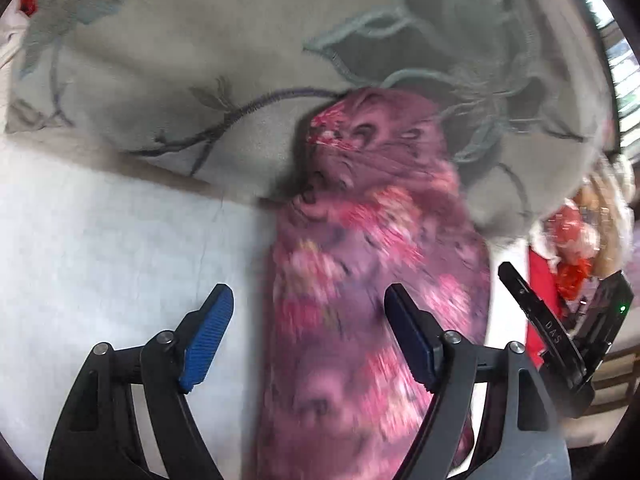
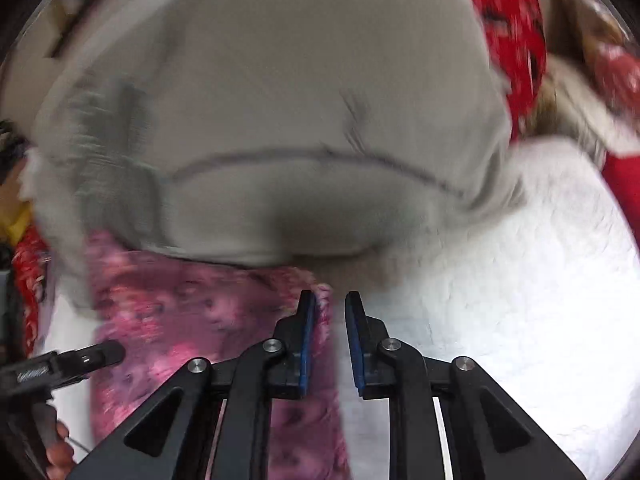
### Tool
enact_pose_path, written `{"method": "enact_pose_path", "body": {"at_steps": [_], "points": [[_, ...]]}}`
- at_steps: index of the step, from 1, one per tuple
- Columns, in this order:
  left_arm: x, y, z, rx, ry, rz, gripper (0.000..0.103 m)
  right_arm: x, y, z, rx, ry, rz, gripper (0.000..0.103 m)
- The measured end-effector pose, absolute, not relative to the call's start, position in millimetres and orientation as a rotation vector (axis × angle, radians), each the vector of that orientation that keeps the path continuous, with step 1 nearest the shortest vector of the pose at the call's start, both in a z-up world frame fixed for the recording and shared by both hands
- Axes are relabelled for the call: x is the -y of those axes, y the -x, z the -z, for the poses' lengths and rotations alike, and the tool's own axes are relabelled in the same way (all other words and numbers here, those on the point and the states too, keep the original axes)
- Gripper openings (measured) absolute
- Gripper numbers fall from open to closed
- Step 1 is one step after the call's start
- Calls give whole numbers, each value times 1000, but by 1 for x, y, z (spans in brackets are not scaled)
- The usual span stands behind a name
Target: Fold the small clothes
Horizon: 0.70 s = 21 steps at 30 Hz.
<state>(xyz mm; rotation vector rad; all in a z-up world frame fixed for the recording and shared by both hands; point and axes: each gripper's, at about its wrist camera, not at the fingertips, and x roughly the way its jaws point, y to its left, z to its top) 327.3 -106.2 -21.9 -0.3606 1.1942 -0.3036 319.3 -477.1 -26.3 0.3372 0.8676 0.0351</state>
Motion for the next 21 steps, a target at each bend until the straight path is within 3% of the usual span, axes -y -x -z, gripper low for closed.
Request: {"method": "enact_pose_path", "body": {"at_steps": [3,6,11,14,16,21], "points": [[103,-305,28,-1167,356,296,79,466,-301,20,-838,-339,-191,25],[108,-299,43,-1203,280,283,79,443,-308,57,-980,-201,-175,26],[99,-267,10,-1141,271,305,78,439,-284,24,-938,-258,-202,30],[111,-249,28,-1170,228,294,79,419,-263,24,-971,-229,-360,34],[128,-247,49,-1231,196,282,81,393,-254,44,-1056,-45,-332,35],[120,-218,25,-1194,205,313,80,396,-236,17,-1029,-47,-304,36]]}}
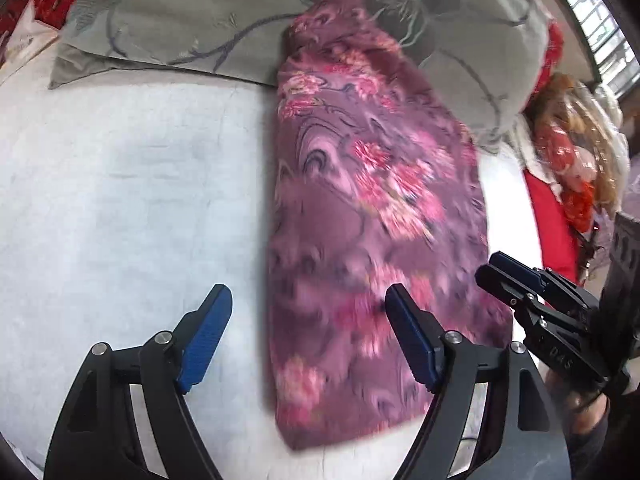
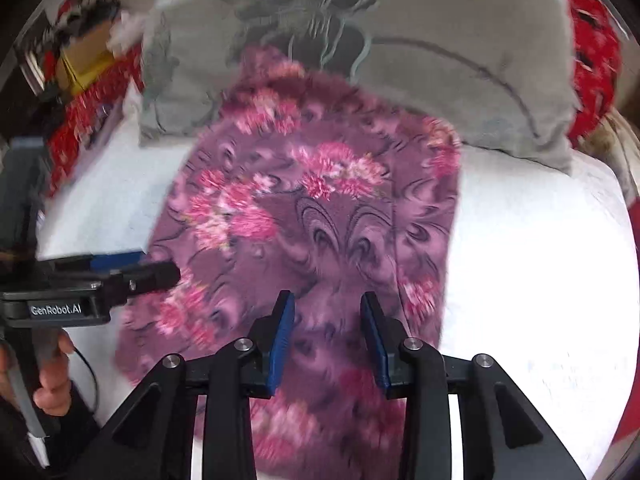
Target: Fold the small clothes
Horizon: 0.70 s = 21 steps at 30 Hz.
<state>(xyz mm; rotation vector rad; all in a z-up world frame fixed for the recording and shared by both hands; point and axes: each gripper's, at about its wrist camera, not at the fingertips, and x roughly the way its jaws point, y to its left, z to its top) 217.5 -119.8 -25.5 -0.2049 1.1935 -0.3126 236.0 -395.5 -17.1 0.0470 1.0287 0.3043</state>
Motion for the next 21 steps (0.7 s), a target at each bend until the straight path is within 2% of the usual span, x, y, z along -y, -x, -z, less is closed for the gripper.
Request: {"method": "enact_pose_path", "body": {"at_steps": [2,4,6,11,15,21], "points": [[110,-202,30,-1189,174,281,80,400,-222,20,-1036,-25,-296,36],[118,-198,53,-1243,124,255,80,398,-202,45,-1113,13,-282,35],[115,-191,53,-1224,98,249,80,391,-193,58,-1171,75,-252,35],[125,-180,44,-1207,78,257,79,389,-172,24,-1082,-5,-289,36],[127,-186,48,-1244,90,244,80,392,-164,50,-1187,30,-259,36],[108,-178,38,-1217,70,239,79,404,-166,11,-1094,-35,-280,37]]}}
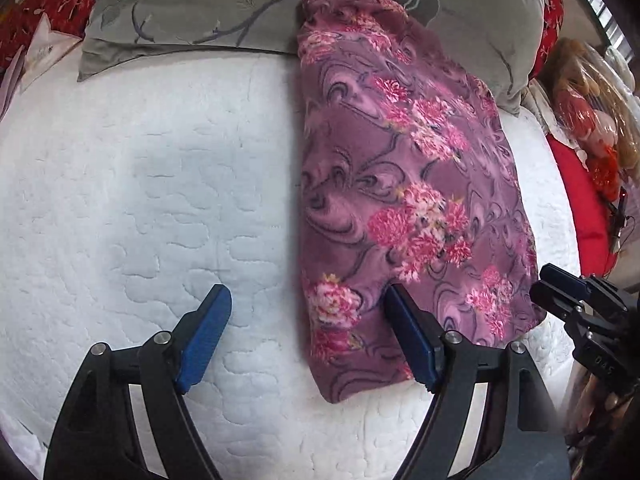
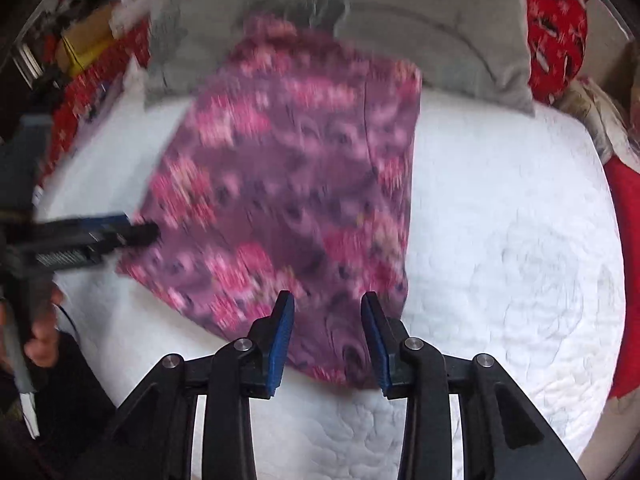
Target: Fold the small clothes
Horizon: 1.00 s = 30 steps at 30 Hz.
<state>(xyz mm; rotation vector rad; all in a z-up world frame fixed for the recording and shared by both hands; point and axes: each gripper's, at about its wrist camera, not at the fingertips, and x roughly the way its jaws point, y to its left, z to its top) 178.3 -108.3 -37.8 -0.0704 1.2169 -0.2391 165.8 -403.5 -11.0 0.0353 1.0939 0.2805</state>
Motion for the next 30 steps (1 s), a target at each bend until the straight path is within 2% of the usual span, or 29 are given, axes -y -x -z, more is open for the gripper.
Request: {"method": "enact_pose_path", "body": {"at_steps": [4,7,12,15,17,21,24,26,28,30], "points": [[114,-187,43,-1230,96,248,79,407,-171,44,-1218,3,-280,42],[106,-197,33,-1215,171,285,79,402,-175,30,-1169,53,-301,44],[107,-238,16,-1183,262,303,79,442,-223,3,-1032,-221,-227,45],[114,-262,27,-1212,210,258,79,451,-247,18,-1017,-318,-193,45],[115,-276,39,-1268,222,272,81,439,-271,42,-1080,-296,-167,42],[91,-288,31,-1239,398,393,81,455,-282,25,-988,-375,-176,43],[79,-296,39,-1269,538,462,81,486,-292,32,-976,-549,-151,58],[88,-307,49,-1312,594,501,81,490,-297,47,-1017,-591,-155,59],[96,-306,61,-1357,649,549,81,486,-291,46,-964,-611,-204,63],[112,-303,63,-1349,646,561,86,479,-289,54,-970,-695,-338,67]]}}
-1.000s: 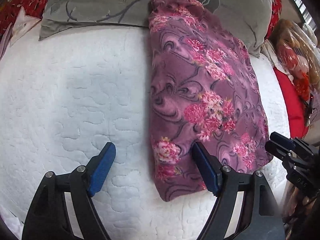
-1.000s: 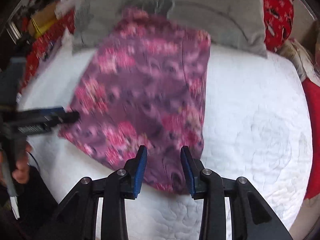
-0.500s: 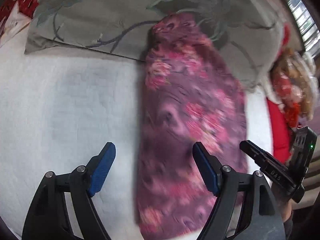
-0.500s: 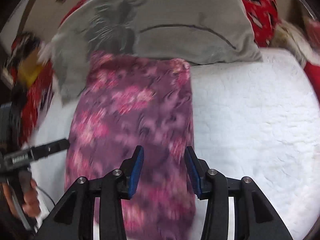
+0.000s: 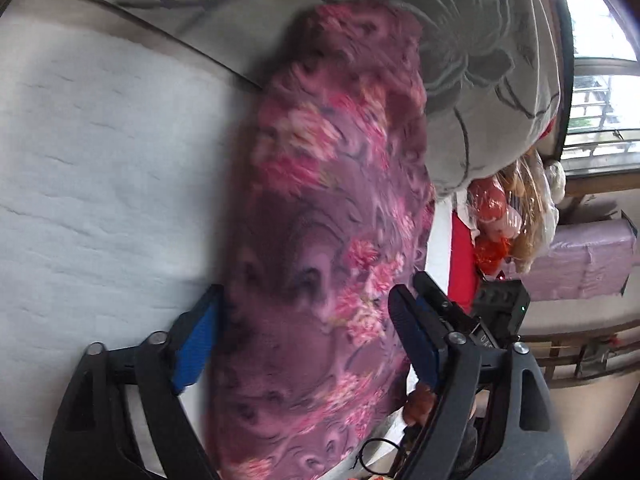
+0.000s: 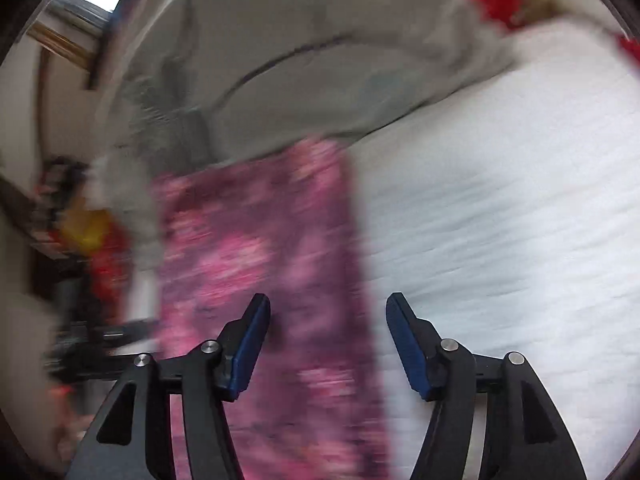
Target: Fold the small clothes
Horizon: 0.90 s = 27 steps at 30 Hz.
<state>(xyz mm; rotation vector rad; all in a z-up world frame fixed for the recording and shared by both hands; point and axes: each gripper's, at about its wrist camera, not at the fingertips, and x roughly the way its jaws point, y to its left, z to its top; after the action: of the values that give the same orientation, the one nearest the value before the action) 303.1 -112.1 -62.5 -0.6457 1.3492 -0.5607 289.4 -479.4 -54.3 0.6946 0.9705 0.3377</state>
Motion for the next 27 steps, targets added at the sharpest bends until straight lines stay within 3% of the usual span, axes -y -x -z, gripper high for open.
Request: {"method": "enact_pose_path", "body": {"at_steps": [3,5,6,7,8,9,11,27], "points": [[129,-302,58,-1331,615,541,92,458,-294,51,-971,-618,-340,82],[136,-300,54,-1326,594,522,92,443,-291,53,-981,-575,-320,82],[140,-298,52,-1322,574,510,90,436,-296,54,-991,-555,-307,74],[145,-300,52,-1322,549,498,75,429,-298,52,-1001,-521,-314,49],[158,-301,55,-1323,500,480,53,422,-298,49,-1013,-492,-340,42],[161,-298,51,-1320,443,474,48,413,-302,45,-1008,-478,-333,34],[161,-293,45,-1309,437,486,29,410,-295,35,-993,-449,-295,26],[98,-190,-33,-1194,457,480,26,360,-178,-52,-877,-409,-273,24]]}}
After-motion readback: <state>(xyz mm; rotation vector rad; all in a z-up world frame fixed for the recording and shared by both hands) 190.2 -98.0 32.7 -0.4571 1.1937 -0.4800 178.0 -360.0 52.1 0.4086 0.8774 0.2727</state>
